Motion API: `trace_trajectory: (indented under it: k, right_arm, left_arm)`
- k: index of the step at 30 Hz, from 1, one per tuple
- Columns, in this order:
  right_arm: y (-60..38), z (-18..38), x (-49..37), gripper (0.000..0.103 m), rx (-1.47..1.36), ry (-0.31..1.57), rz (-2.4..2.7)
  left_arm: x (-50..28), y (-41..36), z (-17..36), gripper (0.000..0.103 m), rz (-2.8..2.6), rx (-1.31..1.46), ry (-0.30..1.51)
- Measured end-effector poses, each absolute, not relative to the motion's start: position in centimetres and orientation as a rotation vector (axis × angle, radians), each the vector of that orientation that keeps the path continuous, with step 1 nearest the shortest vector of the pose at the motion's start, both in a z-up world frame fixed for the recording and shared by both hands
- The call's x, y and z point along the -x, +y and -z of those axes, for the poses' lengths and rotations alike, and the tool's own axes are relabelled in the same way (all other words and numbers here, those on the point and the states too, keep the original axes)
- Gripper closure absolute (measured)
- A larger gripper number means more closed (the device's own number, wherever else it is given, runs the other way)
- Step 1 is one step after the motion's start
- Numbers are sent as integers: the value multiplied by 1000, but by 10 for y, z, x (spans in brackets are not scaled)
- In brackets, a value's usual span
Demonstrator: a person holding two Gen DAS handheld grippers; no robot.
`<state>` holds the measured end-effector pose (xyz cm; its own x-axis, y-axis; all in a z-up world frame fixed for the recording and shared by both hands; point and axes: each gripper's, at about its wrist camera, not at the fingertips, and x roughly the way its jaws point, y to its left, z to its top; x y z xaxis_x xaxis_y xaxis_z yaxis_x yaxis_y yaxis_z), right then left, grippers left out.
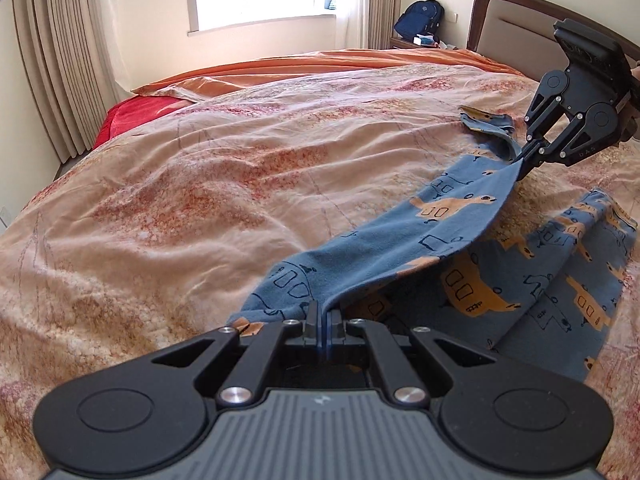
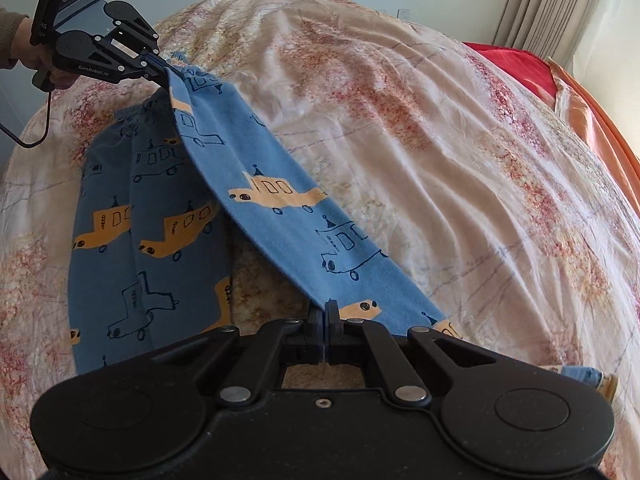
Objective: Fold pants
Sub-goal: 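Lay the folded pants flat and open both grippers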
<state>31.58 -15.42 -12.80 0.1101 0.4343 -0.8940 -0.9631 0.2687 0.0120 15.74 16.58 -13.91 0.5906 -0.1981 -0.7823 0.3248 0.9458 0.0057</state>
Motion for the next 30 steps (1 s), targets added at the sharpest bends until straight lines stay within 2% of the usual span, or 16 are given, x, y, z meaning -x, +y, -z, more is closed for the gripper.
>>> trace_trajectory:
  k: [7, 11, 20, 30]
  right_arm:
    - [-166, 103, -280, 103, 666, 936, -1170]
    - [-173, 95, -254, 103, 654, 947, -1181]
    - [-190, 116, -214, 103, 581, 1039, -1163]
    - [-177, 154, -209, 103, 621, 1082, -1139]
  left_arm:
    - [-123, 157, 113, 102, 366, -186, 844]
    - [-105, 151, 117, 102, 394, -210, 869]
    - [-84, 157, 142, 102, 384, -169, 923]
    - [-87, 131, 169, 100, 410, -321, 970]
